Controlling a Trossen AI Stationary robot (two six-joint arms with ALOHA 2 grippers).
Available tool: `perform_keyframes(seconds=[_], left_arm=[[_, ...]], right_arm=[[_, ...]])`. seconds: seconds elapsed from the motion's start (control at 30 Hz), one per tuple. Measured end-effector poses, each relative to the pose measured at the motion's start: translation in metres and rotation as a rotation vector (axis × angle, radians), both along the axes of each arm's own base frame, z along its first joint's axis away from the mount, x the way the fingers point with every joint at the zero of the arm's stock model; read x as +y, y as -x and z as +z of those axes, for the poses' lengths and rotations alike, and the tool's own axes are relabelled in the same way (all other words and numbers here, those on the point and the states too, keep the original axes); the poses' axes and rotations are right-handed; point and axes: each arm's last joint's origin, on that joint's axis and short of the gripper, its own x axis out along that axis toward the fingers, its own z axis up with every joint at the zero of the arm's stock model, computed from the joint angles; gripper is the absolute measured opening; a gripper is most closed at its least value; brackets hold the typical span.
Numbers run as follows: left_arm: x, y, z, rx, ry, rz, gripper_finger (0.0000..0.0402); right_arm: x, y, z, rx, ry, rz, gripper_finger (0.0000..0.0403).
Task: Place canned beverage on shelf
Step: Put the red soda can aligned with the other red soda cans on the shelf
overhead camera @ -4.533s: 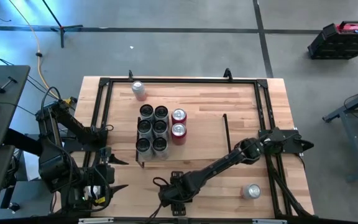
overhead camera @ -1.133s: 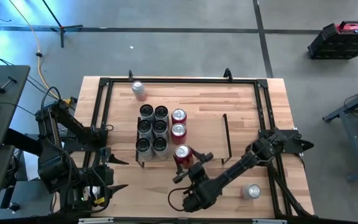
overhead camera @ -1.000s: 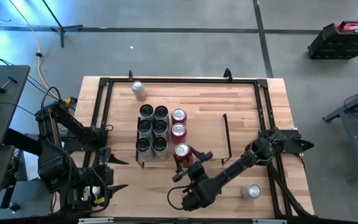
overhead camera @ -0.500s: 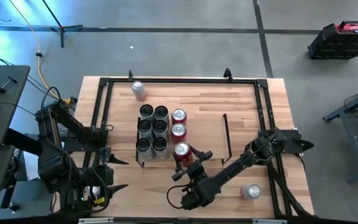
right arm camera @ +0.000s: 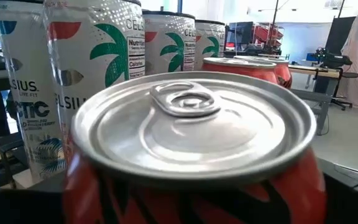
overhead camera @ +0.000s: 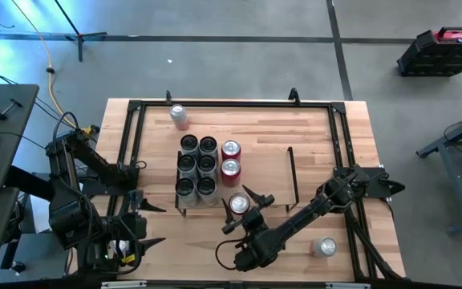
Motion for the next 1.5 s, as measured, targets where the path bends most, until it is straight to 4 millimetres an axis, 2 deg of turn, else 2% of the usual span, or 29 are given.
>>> perform_keyframes(seconds=[0.57,0.87,1.23,1.5], left_arm=[[0.000,0.000,0.000,0.001,0.001,0.000,0.0335],[0.000,0.000,0.000,0.005,0.010,0.002,0.0335],[0.000,0.000,0.000,0.007,0.018,0.006,0.0335],[0.000,0.000,0.000,0.014,0.023,0.004,0.0335]], right_arm=[[-0.009,-0.001,0.011,0.009,-0.035,-0.027,0.0351],[-0.012,0.005,0.030,0.044,-0.075,-0.034,0.0344],[-0.012,0.007,0.028,0.126,-0.136,-0.049,0.0341],[-0.006,0.011,0.028,0.138,-0.199,-0.045,0.0313]])
